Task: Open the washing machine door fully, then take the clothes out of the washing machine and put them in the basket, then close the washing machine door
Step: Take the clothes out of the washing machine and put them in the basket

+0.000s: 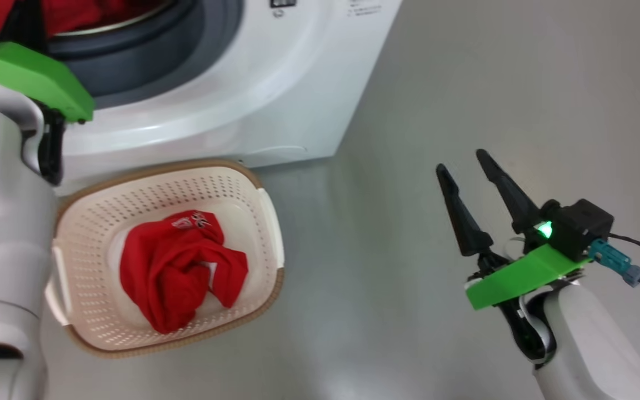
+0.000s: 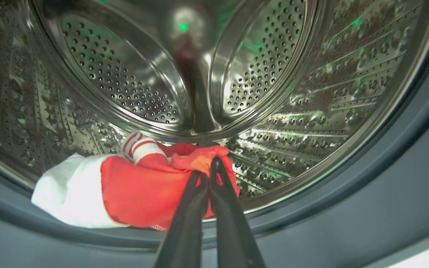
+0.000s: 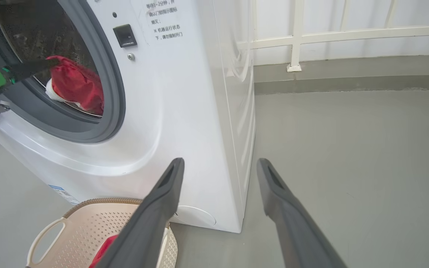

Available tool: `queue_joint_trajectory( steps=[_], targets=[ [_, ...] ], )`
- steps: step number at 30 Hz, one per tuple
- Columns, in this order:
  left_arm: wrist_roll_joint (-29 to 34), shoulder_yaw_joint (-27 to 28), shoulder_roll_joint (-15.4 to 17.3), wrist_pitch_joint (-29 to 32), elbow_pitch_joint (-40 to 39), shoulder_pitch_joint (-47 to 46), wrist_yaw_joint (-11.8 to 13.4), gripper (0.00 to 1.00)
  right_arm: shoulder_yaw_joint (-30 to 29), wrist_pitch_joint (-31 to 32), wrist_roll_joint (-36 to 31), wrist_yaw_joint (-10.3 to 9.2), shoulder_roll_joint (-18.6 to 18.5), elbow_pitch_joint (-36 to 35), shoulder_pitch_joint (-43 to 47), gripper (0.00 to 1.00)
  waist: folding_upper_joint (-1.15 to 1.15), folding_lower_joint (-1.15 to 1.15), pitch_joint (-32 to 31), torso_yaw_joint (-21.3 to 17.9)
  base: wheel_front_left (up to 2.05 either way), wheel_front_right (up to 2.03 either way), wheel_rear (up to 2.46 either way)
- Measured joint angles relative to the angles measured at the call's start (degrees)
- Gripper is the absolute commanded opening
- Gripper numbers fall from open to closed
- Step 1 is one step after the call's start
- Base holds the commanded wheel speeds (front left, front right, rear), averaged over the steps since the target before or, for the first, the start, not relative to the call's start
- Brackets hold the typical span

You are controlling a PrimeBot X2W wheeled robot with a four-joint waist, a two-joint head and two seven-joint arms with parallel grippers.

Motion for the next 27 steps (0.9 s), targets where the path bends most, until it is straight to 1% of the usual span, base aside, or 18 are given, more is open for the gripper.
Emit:
queue_joint_trajectory(
  steps=[3, 4, 11, 13, 14, 15, 27],
  targets=[
    [-0.25, 0.74, -0.38, -0.01, -5.99, 2.90, -0.01, 0.00, -0.52, 0.00, 0.08, 0.00, -0.54, 0.20, 1.01, 1.00, 0.00, 0.00, -1.38, 1.16, 0.00, 0.00, 0.00],
    [-0.29, 1.23, -0.66, -0.02, -10.00, 5.28, -0.02, 0.00, -0.75, 0.00, 0.08, 0.00, -0.75, 0.20, 1.73, 1.00, 0.00, 0.00, -2.30, 1.88, 0.00, 0.00, 0.00],
    [-0.24, 3.04, -1.03, -0.03, -22.99, 14.01, -0.42, 0.00, -1.64, 0.00, 0.25, 0.00, -1.81, 0.21, 3.44, 1.00, 0.00, 0.00, -5.29, 3.93, 0.00, 0.00, 0.00],
    [-0.09, 3.52, -1.07, -0.24, -26.55, 16.73, -0.42, 0.00, -1.97, 0.00, 0.26, 0.00, -1.94, 0.13, 3.89, 1.00, 0.00, 0.00, -6.06, 4.38, 0.00, 0.00, 0.00],
    [-0.09, 3.52, -1.07, -0.24, -26.55, 16.73, -0.42, 0.00, -1.97, 0.00, 0.26, 0.00, -1.94, 0.13, 3.89, 1.00, 0.00, 0.00, -6.06, 4.38, 0.00, 0.00, 0.00],
    [0.02, 3.63, -1.09, -0.25, -28.25, 18.16, -0.42, 0.00, -2.03, 0.00, 0.38, 0.00, -2.04, 0.14, 4.31, 1.00, 0.00, 0.00, -6.44, 4.59, 0.00, 0.00, 0.00],
    [0.66, 5.71, -1.99, -0.26, -50.42, 34.89, -0.35, 0.00, -2.54, 0.00, 0.48, 0.00, -3.19, -0.10, 6.95, 1.00, 0.00, 0.00, -9.80, 6.42, 0.00, 0.00, 0.00]
  ],
)
